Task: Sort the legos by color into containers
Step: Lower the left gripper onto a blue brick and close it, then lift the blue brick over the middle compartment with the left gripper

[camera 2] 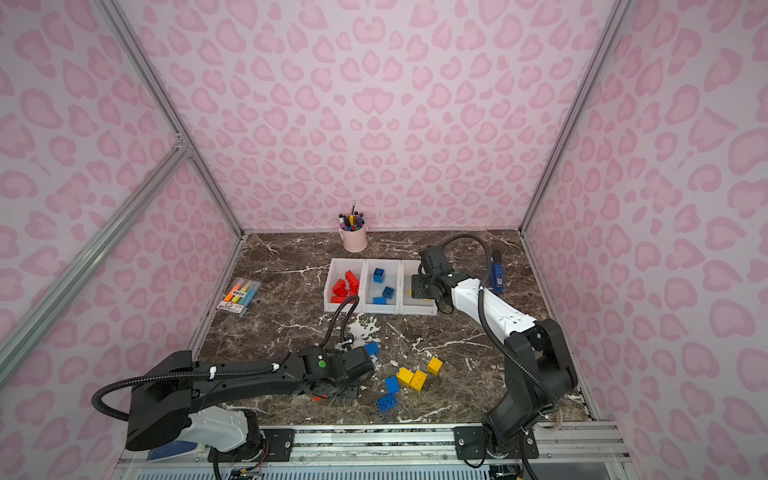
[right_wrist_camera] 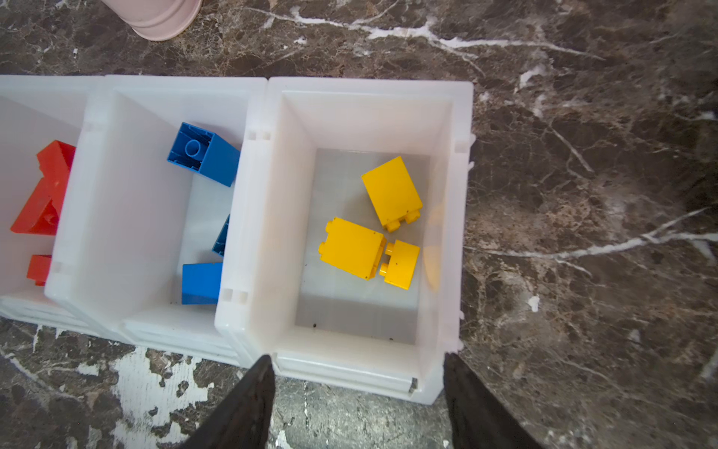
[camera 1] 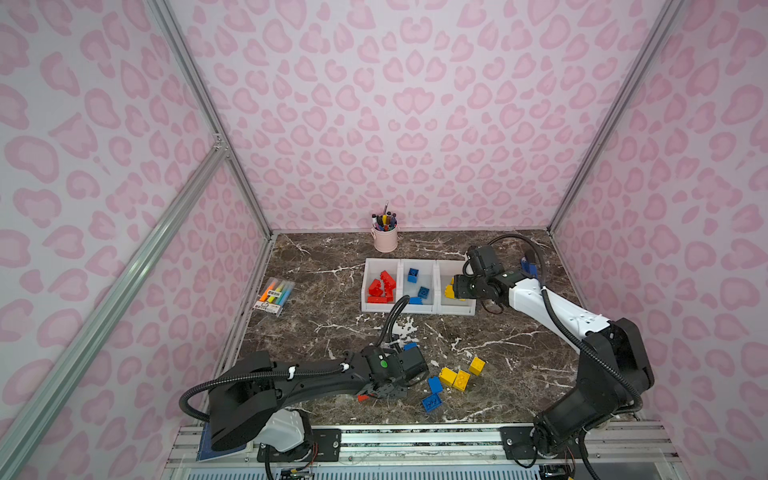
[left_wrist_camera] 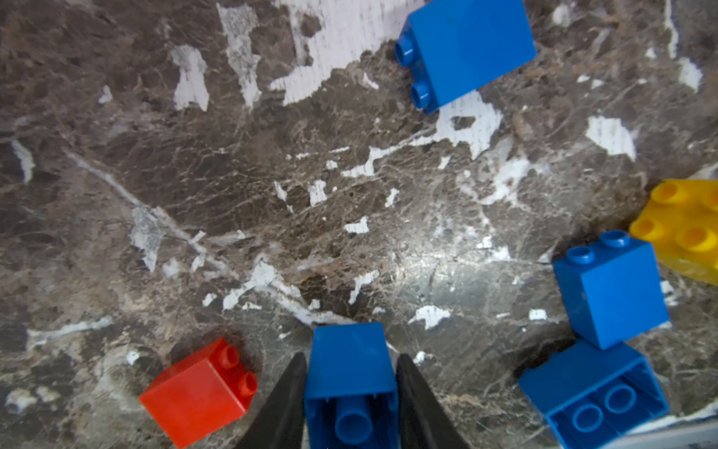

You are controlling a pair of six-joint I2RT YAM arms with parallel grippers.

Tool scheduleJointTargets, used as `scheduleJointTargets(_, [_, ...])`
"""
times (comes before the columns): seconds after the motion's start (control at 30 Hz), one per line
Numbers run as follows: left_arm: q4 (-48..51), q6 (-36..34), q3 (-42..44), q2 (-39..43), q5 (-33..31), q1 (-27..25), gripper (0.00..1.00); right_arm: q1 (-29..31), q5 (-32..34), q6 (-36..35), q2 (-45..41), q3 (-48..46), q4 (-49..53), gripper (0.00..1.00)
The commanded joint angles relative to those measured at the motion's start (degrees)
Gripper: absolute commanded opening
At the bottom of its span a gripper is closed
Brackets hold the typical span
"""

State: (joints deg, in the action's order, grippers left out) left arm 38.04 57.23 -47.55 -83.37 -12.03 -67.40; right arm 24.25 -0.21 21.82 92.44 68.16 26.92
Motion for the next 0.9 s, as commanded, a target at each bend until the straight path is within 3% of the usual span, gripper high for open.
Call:
scheduleJointTargets(0.0, [0.73,-0.39,-0.88,-0.42,-0.02,-0.02,0.38,0.01,0.03,-0.27,-0.13,-0.53,-0.09,0.69])
scheduleJointTargets(0.17, [0.63,-1.10,-1.05,-0.28,-0.11,-0.09,0.30,0.01,0.03,0.23,-0.42,-0.99,-0.10,0.69])
scheduleJointTargets(0.4, [3.30,-6.04,-5.16,1.04,-5.49,1.49,0.29,0.01,0.36,0.32,-1.68,-0.80,0.74,0.69])
scheduleJointTargets(0.67, [1.07,-22.89,-14.24,0.39,-7.31,16.97,0.29,0.35,0.73,0.89,-4.01,-0.86,1.95,0.68])
scheduleJointTargets(0.87, [-1.78,-33.14,-26.01,-7.73,-5.87,27.73,0.30,1.98,1.76,1.36,-5.95,-1.64,3.00,0.68])
